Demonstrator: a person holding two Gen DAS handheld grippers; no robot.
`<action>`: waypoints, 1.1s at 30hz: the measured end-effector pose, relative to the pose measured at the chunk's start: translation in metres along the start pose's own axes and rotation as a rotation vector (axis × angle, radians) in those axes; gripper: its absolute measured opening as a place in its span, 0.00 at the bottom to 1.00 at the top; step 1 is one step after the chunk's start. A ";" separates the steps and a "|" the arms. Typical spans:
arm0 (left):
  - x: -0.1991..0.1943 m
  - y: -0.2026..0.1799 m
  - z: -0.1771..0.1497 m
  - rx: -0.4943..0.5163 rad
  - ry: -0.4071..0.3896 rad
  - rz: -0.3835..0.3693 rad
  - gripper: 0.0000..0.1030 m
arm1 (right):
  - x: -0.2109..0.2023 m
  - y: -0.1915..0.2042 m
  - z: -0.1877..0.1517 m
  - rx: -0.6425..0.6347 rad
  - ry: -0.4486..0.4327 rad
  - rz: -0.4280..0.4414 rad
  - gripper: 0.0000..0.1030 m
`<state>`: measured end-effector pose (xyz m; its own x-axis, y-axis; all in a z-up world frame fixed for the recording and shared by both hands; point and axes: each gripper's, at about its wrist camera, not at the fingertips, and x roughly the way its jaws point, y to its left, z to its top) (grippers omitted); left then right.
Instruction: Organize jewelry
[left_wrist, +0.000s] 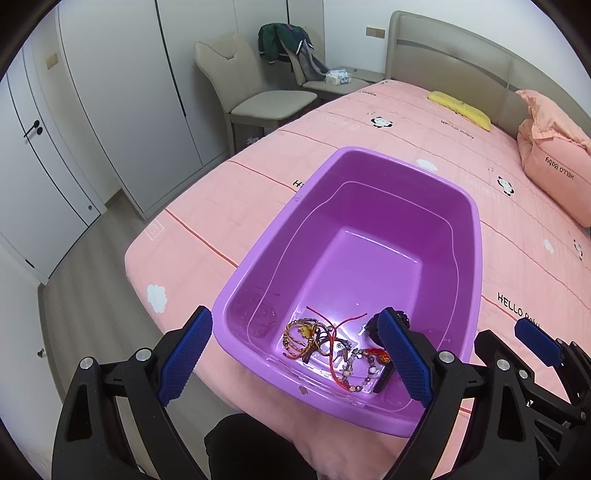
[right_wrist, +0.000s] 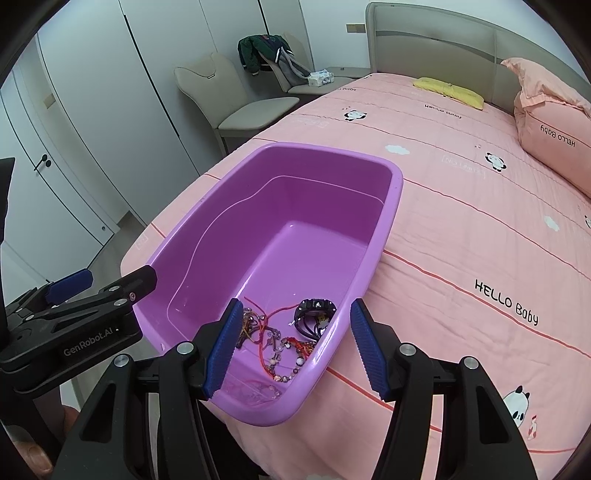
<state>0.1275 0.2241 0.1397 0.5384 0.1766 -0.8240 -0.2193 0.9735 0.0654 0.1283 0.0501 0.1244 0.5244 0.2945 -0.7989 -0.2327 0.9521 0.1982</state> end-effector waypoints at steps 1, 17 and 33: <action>-0.001 0.000 0.000 0.001 -0.002 0.003 0.87 | -0.001 0.001 0.000 -0.002 -0.001 -0.001 0.56; -0.005 0.001 0.000 0.001 -0.010 0.000 0.87 | -0.005 0.003 0.001 -0.009 -0.011 -0.004 0.56; -0.004 0.002 0.000 0.002 -0.010 0.008 0.87 | -0.006 0.004 0.001 -0.012 -0.015 -0.009 0.56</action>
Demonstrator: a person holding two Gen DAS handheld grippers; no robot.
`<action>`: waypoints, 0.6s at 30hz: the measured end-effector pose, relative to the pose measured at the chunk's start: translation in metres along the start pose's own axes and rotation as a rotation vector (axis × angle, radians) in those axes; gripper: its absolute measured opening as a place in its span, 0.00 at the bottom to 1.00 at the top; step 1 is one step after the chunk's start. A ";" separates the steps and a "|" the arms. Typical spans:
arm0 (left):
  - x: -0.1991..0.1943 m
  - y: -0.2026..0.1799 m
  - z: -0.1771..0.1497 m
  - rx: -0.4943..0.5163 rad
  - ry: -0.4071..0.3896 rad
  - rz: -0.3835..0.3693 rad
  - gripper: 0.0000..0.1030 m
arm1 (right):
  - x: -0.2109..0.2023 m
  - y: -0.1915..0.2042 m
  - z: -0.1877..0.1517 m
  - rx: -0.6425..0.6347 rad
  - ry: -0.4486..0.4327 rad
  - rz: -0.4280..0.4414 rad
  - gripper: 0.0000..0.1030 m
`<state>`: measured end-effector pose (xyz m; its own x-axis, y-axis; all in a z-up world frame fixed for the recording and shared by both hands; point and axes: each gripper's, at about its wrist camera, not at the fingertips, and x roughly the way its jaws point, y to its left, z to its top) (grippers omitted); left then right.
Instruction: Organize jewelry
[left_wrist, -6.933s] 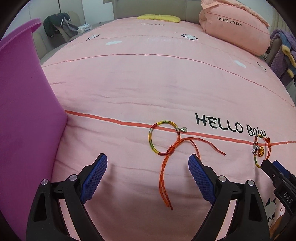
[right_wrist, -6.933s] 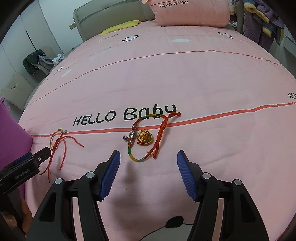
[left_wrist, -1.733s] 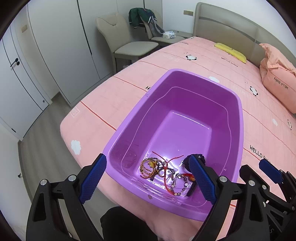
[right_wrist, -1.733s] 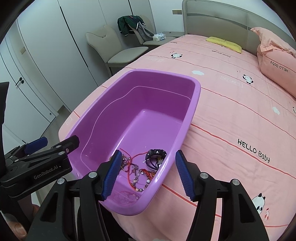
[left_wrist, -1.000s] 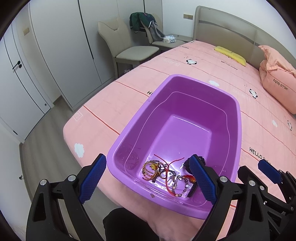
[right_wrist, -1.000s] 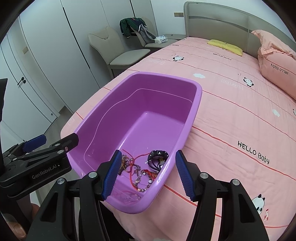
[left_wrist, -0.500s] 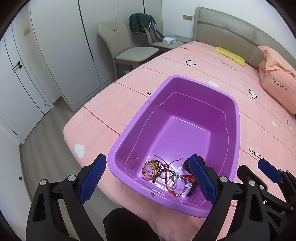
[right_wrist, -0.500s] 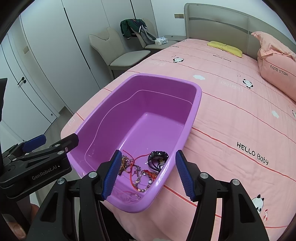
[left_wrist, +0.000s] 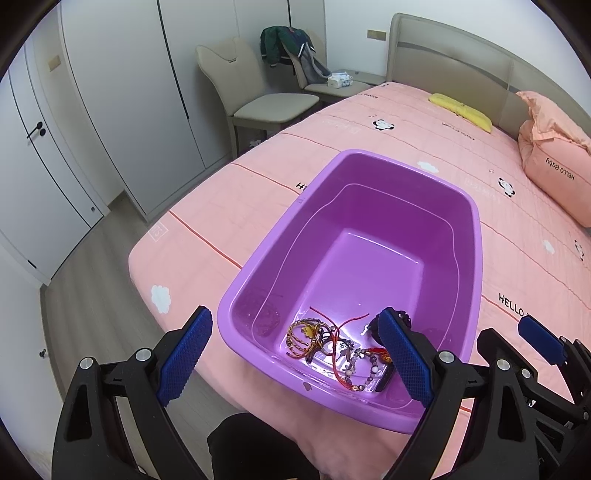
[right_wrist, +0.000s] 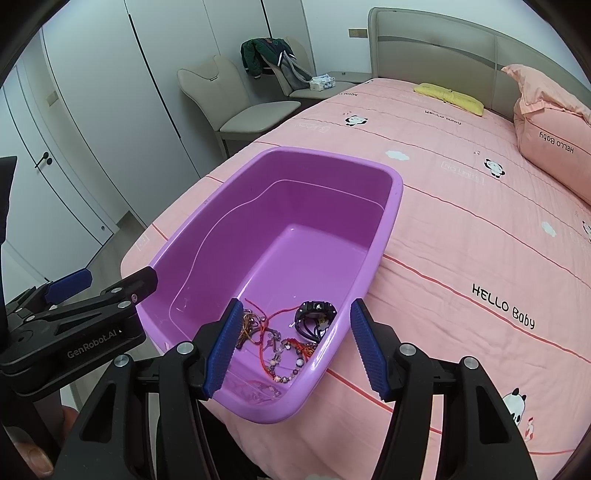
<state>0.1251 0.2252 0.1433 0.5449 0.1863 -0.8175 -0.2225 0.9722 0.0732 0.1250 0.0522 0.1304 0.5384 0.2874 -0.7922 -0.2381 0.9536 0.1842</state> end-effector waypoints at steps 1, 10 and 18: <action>0.000 0.000 0.000 0.000 0.000 0.001 0.87 | 0.000 0.000 0.000 0.000 0.000 0.000 0.56; 0.001 -0.001 -0.001 0.003 0.002 0.004 0.87 | 0.000 0.000 0.000 0.001 0.002 0.001 0.56; 0.004 0.000 -0.001 -0.002 0.011 0.004 0.87 | 0.000 0.001 -0.001 0.001 0.004 0.002 0.56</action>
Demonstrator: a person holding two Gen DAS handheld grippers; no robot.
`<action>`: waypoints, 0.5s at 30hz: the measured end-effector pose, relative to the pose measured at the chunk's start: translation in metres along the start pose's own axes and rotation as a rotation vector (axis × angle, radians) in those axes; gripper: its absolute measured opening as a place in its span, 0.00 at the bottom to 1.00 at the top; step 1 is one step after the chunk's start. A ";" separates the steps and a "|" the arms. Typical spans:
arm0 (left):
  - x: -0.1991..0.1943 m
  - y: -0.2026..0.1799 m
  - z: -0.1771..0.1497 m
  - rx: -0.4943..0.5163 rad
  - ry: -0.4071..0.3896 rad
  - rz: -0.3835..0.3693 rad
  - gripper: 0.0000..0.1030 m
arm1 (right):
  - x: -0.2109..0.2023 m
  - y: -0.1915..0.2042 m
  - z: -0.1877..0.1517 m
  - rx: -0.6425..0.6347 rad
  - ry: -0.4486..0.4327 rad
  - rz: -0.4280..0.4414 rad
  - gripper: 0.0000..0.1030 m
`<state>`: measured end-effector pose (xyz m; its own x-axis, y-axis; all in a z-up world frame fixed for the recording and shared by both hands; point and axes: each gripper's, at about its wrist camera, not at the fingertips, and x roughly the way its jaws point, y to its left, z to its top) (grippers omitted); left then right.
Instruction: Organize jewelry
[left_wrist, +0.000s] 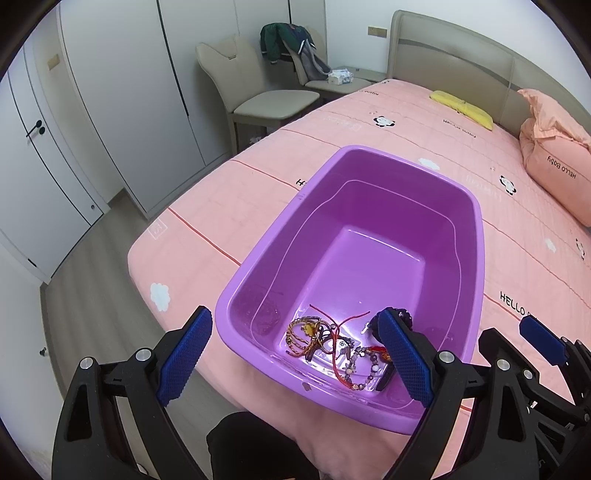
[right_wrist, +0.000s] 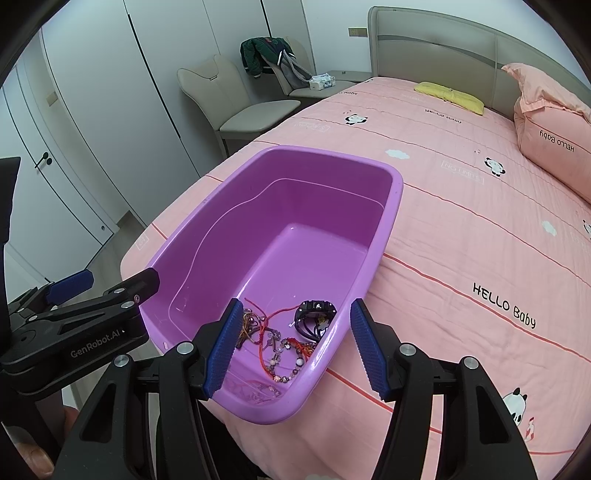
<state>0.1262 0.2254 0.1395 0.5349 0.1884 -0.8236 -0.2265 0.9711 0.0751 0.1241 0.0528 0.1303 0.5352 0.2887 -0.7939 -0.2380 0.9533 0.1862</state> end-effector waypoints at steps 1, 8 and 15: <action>0.000 0.000 0.000 0.000 0.000 0.002 0.87 | 0.000 0.001 0.000 -0.002 -0.001 -0.001 0.56; 0.000 0.000 0.000 0.004 -0.018 0.003 0.87 | 0.001 0.000 0.000 -0.002 0.000 -0.002 0.56; -0.001 0.000 0.000 0.000 -0.014 0.014 0.90 | 0.001 -0.001 0.000 0.000 0.001 -0.001 0.56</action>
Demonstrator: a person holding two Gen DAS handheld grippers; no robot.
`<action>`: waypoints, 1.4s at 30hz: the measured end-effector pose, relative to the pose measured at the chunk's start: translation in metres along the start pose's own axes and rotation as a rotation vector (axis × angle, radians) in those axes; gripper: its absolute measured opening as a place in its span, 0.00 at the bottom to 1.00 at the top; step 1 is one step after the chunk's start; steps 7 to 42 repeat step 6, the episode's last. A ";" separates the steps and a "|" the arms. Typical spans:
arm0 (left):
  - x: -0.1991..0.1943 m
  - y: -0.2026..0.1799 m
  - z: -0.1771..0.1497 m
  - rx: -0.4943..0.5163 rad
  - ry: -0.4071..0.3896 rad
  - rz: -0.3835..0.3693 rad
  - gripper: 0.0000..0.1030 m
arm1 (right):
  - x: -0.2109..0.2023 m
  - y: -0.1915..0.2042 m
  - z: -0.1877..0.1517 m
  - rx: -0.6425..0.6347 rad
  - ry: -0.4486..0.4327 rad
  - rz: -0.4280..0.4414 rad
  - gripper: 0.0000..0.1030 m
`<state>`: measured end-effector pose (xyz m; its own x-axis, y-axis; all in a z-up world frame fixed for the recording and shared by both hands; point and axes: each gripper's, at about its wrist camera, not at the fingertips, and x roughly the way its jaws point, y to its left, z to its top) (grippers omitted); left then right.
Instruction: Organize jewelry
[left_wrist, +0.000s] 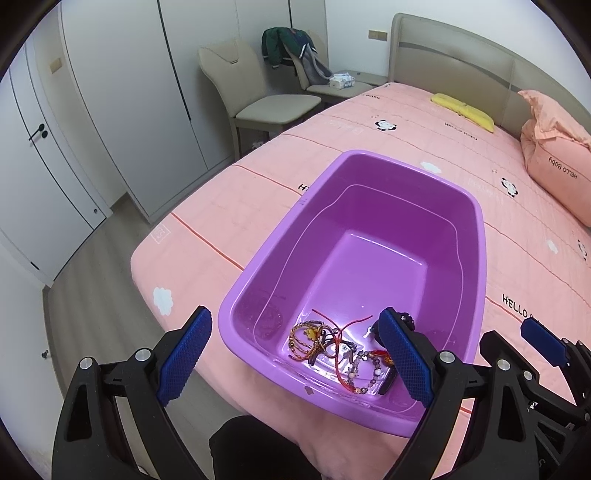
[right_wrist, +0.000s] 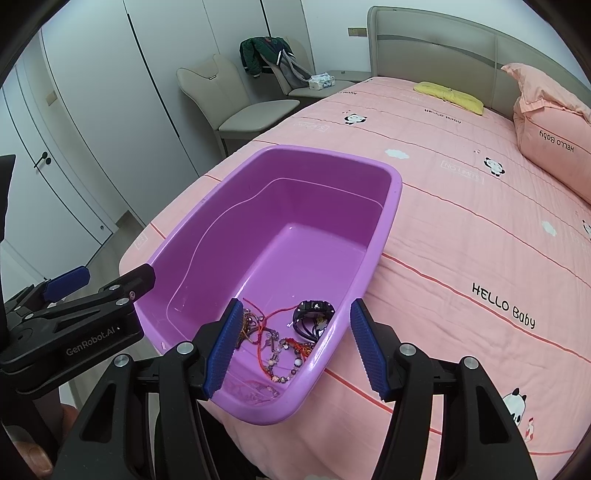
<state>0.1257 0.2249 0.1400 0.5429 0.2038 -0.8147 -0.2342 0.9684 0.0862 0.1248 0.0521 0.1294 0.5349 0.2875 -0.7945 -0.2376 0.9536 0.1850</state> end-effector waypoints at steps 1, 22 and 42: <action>0.001 0.001 0.000 -0.004 0.004 -0.002 0.91 | 0.000 0.000 0.000 0.000 0.001 0.001 0.56; 0.002 0.001 0.000 -0.005 0.014 -0.005 0.91 | 0.000 -0.001 0.000 0.001 0.003 0.002 0.56; 0.002 0.001 0.000 -0.005 0.014 -0.005 0.91 | 0.000 -0.001 0.000 0.001 0.003 0.002 0.56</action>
